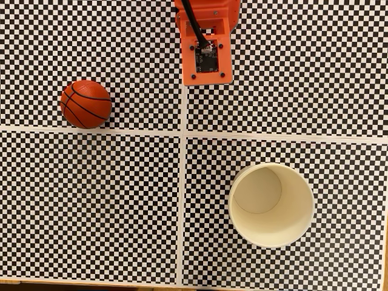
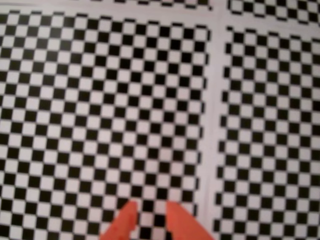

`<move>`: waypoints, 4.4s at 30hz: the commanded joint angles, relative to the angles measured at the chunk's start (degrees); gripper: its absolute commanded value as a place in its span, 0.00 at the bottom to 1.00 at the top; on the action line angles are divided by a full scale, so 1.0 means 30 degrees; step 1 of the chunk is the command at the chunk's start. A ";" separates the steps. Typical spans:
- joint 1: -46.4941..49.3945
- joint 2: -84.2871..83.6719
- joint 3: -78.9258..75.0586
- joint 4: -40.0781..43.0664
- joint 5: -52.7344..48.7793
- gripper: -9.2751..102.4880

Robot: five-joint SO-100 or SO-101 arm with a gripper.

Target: Grasp basketball and place into cup.

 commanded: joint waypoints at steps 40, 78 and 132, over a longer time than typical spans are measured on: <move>-0.0146 0.0088 0.0674 0.0088 0.0059 0.08; -0.0146 0.0088 0.0674 0.0088 0.0059 0.08; 0.5449 -0.4248 -0.6357 -0.9170 0.4043 0.08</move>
